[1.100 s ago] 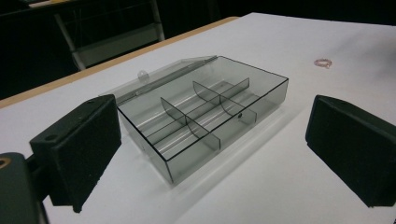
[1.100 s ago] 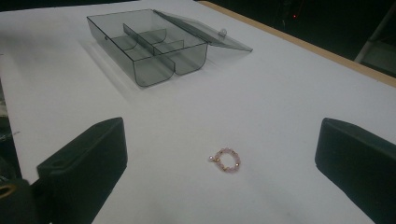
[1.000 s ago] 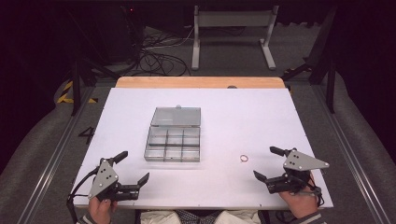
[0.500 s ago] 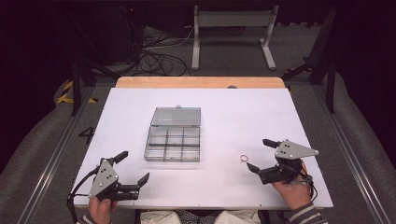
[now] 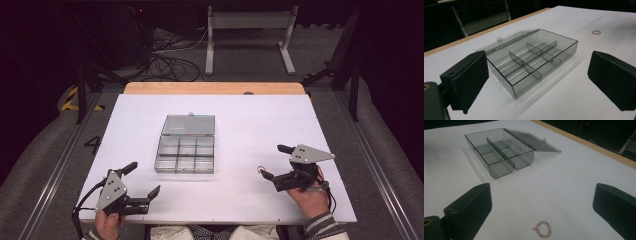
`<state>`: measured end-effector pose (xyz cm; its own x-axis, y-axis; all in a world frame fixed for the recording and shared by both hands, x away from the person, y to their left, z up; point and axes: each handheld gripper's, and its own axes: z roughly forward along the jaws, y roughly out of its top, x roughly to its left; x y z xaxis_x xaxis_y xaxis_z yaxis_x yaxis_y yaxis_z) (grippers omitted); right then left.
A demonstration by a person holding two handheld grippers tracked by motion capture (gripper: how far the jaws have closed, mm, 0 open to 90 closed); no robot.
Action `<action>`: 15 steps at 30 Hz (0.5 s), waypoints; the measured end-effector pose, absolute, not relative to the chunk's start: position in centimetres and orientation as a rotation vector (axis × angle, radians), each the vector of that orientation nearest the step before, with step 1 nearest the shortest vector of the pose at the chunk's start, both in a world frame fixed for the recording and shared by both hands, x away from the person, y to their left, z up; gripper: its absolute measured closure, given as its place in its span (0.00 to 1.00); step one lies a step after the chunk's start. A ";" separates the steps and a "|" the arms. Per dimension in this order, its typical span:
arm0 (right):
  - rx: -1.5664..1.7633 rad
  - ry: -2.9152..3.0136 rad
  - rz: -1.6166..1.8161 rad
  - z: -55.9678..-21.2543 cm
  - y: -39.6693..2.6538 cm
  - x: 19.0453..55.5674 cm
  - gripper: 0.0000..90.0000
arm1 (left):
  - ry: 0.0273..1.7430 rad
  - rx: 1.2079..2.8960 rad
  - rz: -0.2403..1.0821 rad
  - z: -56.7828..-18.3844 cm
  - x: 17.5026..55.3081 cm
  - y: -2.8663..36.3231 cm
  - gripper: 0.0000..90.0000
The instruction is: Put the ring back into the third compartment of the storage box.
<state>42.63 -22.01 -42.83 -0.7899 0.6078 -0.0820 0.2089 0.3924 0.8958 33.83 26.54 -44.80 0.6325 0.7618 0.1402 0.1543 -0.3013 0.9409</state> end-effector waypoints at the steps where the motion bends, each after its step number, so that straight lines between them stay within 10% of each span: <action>1: 0.703 2.259 1.369 -42.8 -21.9 42.7 0.03 | 0.738 1.807 0.725 -44.8 33.8 26.5 0.04; 15: 0.791 2.308 1.261 -42.7 -20.9 44.0 0.13 | 0.735 1.811 0.721 -44.8 33.8 26.6 0.04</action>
<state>43.97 -20.94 -42.67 -0.7633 0.6423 -0.0695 0.2885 0.4351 0.8529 33.85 26.57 -44.79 0.6359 0.7587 0.1411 0.1548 -0.3046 0.9398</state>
